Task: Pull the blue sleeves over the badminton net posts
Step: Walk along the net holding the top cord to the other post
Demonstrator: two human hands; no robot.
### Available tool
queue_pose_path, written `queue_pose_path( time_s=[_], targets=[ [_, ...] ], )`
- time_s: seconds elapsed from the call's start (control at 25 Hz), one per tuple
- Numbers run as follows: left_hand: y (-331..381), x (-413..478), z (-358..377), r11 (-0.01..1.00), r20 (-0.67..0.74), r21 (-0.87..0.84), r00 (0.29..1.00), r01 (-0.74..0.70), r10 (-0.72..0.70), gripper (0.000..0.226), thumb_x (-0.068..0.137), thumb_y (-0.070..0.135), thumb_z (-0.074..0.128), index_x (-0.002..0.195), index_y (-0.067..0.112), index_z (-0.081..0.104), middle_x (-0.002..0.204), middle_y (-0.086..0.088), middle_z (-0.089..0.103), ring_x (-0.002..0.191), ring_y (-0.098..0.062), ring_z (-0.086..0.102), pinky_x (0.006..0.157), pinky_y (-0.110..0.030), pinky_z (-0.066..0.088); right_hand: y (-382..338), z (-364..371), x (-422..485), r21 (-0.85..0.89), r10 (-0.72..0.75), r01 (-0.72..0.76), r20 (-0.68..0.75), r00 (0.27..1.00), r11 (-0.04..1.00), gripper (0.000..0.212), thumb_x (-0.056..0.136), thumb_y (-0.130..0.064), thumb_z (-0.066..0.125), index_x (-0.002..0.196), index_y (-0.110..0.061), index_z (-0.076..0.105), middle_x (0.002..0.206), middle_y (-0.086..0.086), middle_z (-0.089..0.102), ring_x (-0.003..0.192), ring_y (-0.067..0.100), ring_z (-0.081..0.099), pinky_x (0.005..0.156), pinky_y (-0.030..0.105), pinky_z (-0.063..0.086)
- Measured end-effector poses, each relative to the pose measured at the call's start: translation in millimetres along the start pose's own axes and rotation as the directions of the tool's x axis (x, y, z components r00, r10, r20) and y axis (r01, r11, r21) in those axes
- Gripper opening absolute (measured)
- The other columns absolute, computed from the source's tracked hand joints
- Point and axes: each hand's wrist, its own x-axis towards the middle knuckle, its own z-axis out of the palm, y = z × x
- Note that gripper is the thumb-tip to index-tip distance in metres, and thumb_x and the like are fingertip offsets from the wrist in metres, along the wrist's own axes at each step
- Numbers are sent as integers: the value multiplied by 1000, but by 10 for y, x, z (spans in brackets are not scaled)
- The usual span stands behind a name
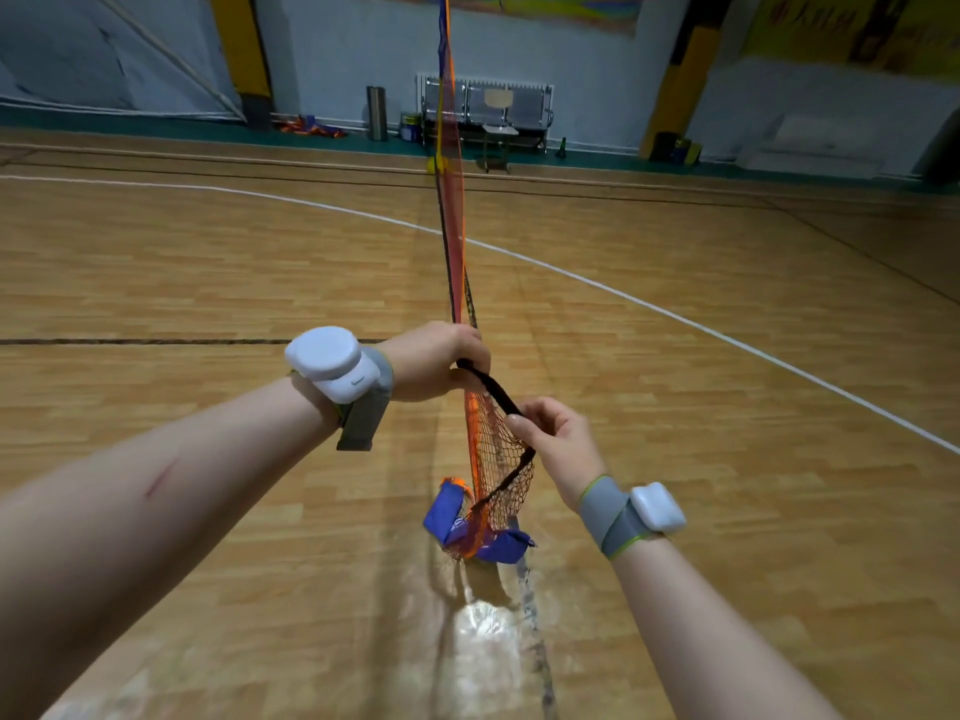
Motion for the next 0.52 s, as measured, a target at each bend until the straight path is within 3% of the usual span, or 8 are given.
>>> queue_pose_path(
  time_s=[0.24,0.4,0.52],
  targets=[
    [-60,-344,-178,1000,-95,8,995,14,-13,9,84,11,63,90,5,68,99,-7,62,88,-20,56,83,-36,48,182,147,-222,-61,62,-64,-29,998,996,18,83,-7,64,74,-21,58,71,-5,54,72,11,48,70,21,39],
    [-151,-505,-224,996,-92,46,993,81,-77,10,85,12,62,91,6,66,100,-7,61,90,-21,56,85,-37,47,183,125,-474,-52,85,-89,-79,993,995,13,84,-2,62,77,-13,60,68,-4,54,56,-5,51,58,8,40],
    [-199,-592,-162,992,-67,31,990,123,-121,12,85,13,61,93,5,66,101,-8,61,93,-23,56,87,-39,47,84,57,-677,-37,41,-45,-112,993,998,18,86,-3,58,74,-16,58,67,-2,55,55,-6,52,64,12,44]
  ],
)
